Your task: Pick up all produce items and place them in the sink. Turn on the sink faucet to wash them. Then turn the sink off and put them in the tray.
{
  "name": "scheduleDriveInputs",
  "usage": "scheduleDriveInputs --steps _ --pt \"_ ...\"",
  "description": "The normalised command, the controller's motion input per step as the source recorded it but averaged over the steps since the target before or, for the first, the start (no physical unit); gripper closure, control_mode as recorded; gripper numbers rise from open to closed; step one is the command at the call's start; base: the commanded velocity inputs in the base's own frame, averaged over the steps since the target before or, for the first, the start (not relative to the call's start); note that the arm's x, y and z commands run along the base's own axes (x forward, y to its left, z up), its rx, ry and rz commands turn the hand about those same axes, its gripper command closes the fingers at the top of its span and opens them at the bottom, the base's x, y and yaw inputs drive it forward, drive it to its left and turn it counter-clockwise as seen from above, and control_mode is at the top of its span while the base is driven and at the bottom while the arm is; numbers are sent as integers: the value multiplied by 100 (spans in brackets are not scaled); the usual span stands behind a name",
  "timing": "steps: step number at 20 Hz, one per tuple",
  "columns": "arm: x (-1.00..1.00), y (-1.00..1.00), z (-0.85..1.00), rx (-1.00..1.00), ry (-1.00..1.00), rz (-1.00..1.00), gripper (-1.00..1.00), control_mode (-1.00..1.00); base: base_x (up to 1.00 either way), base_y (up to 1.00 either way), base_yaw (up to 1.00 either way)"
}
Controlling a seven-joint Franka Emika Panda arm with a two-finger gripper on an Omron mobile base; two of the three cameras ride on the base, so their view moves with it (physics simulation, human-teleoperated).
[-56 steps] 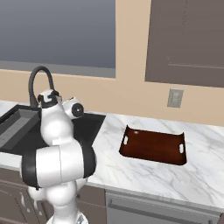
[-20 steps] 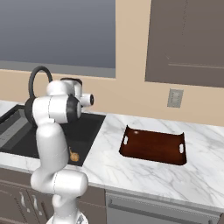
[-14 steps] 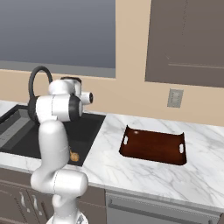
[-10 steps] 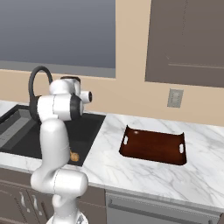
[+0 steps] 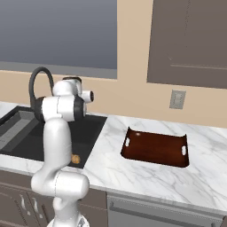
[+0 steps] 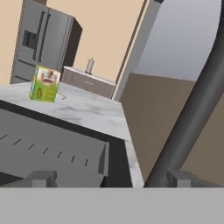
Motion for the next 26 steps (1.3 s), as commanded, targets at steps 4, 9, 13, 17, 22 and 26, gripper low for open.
scheduleDriveInputs --steps 4,9,13,17,22,26 --pt "26 0 -16 0 0 0 -100 -100 0 0 0" --pt "24 0 -18 -1 0 0 -100 -100 0 0 0" --pt "24 0 -12 -1 0 0 -100 -100 0 0 0" --pt "21 4 -5 -1 0 0 -100 -100 0 0 0" --pt "9 4 -6 0 0 0 -100 -100 0 0 0" --pt "1 -2 -3 0 0 0 -100 -100 0 0 0"
